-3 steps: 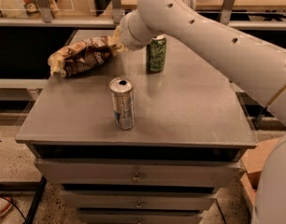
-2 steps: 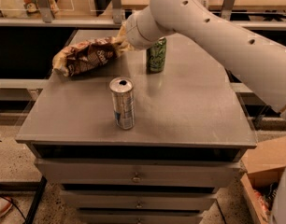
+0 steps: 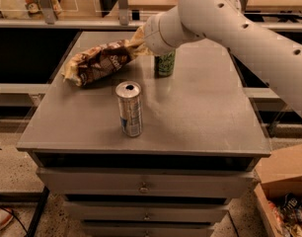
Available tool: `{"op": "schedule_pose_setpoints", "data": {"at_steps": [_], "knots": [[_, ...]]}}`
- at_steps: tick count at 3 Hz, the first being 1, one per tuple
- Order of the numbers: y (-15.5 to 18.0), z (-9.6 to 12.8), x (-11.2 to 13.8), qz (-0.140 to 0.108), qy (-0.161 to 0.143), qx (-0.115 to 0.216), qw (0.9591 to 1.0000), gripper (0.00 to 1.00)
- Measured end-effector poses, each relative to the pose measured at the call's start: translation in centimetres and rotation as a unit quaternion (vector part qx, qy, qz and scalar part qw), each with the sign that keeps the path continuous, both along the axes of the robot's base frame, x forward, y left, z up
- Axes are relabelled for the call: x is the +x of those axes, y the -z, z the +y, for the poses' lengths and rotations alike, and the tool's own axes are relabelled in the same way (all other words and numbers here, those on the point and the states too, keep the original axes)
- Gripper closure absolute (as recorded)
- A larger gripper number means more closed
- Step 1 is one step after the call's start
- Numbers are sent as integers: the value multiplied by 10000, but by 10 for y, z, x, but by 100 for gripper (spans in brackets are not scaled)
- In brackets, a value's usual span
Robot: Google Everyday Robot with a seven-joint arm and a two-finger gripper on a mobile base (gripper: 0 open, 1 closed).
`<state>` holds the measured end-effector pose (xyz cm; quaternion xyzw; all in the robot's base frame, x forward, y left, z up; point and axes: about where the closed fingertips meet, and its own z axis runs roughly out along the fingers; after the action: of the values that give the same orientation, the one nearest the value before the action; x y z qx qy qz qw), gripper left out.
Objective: Move brown chip bag near redbull can
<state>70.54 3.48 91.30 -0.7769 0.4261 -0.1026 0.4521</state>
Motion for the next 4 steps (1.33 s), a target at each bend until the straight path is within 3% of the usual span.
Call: {"op": "schedule_pose_setpoints", "data": {"at_steps": [4], "knots": [[-1,-57,-48,-452,-393,-47,9982,100]]}}
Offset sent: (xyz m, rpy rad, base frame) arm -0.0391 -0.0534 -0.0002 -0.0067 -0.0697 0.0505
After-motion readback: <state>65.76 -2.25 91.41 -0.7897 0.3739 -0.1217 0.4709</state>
